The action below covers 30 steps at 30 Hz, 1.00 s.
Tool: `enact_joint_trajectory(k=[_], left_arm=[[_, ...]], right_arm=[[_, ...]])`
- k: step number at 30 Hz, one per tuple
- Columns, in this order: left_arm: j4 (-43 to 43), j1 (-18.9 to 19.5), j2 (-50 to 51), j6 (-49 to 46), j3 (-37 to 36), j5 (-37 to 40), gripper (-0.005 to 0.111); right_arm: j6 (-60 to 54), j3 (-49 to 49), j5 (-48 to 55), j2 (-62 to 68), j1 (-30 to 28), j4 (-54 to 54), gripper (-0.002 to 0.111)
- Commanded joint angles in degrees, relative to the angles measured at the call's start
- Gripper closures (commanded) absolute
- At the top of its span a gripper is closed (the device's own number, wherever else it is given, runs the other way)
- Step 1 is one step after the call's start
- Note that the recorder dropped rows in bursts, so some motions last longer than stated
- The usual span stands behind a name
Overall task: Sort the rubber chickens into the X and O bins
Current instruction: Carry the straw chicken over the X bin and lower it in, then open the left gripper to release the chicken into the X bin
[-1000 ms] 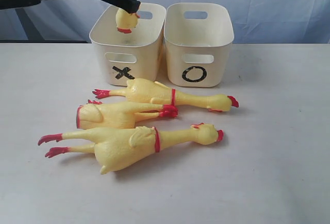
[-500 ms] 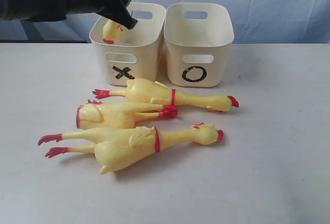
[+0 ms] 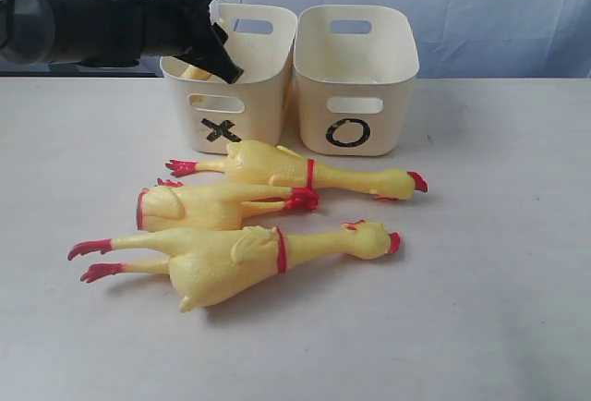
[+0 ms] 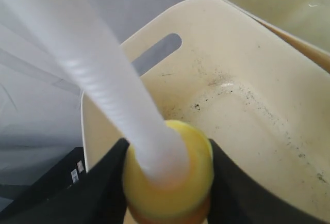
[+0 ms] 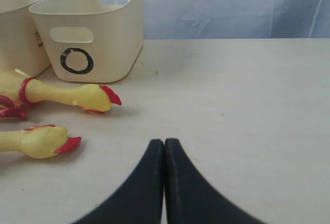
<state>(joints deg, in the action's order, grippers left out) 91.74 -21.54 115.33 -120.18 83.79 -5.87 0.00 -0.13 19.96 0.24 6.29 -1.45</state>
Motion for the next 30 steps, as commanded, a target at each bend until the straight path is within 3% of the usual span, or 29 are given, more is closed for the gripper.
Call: enact_joint_trajectory(k=[1, 13, 30], left_arm=[[3.8, 0.86, 0.34, -1.64, 0.34, -0.5, 0.081], [6.56, 1.94, 0.34, -1.64, 0.34, -0.75, 0.044], [4.83, 1.94, -0.42, -1.64, 1.84, -0.85, 0.04]], right_arm=[[0.0, 0.13, -0.33, -0.24, 0.13, 0.23, 0.109], [0.0, 0.13, -0.33, -0.24, 0.13, 0.23, 0.109], [0.0, 0.13, -0.26, -0.24, 0.13, 0.23, 0.109]])
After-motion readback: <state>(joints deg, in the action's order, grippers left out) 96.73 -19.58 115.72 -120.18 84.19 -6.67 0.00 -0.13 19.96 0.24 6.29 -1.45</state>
